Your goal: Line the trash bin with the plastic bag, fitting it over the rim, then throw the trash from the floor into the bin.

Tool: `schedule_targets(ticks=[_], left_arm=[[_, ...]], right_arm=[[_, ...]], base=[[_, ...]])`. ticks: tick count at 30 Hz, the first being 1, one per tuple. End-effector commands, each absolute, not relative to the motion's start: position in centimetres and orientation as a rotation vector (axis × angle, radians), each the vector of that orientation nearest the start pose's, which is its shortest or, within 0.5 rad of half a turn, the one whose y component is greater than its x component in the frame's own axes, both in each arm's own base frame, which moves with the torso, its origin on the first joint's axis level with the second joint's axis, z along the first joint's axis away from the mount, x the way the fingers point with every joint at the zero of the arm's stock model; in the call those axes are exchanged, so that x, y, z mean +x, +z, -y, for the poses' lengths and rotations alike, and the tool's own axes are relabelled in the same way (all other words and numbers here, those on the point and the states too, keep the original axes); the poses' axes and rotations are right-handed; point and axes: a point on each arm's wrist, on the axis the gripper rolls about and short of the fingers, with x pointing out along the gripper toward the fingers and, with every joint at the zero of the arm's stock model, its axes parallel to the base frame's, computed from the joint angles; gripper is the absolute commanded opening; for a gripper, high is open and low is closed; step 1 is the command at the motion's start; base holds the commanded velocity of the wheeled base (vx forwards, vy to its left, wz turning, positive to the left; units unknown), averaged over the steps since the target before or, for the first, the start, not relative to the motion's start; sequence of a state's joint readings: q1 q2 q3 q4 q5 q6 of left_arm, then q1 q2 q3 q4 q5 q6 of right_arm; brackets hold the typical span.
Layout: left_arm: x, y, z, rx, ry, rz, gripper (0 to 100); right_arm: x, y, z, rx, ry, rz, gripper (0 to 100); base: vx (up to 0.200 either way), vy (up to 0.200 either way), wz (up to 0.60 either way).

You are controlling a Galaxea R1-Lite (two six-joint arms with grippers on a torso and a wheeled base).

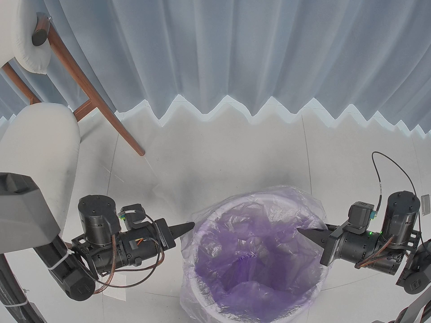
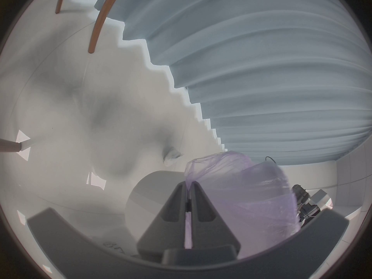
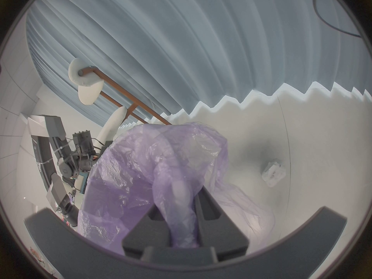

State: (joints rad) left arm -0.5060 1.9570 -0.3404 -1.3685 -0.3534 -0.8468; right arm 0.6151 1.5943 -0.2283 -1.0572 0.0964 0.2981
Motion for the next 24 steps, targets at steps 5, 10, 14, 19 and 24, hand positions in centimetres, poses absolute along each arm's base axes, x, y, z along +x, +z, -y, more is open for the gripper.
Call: schedule_targets(ticks=[5,10,14,19,24], left_arm=[[23.7,4.2,14.1,-0.802,-0.651,-0.64,0],[22.6,5.7,13.6,-0.858,-0.645,-0.627,0],[19.8,6.6,13.0,-0.854,-0.671,-0.659,0],[16.8,7.0,11.5,-0.847,-0.573,-0.652,100],[16.9,9.0,9.9,-0.951,-0.421,-0.482,100]], right_arm=[[17.4,11.7,-12.5,0.251,0.66,-0.394,0],[17.5,11.7,-12.5,0.253,0.652,-0.393,0],[18.0,12.0,-12.3,0.264,0.632,-0.372,0],[19.7,13.0,-11.9,0.297,0.582,-0.329,0],[21.8,13.4,-12.6,0.372,0.504,-0.337,0]], base=[[0.0,0.0,0.0],[0.0,0.0,0.0],[0.0,0.0,0.0],[0.0,0.0,0.0],[0.0,0.0,0.0]])
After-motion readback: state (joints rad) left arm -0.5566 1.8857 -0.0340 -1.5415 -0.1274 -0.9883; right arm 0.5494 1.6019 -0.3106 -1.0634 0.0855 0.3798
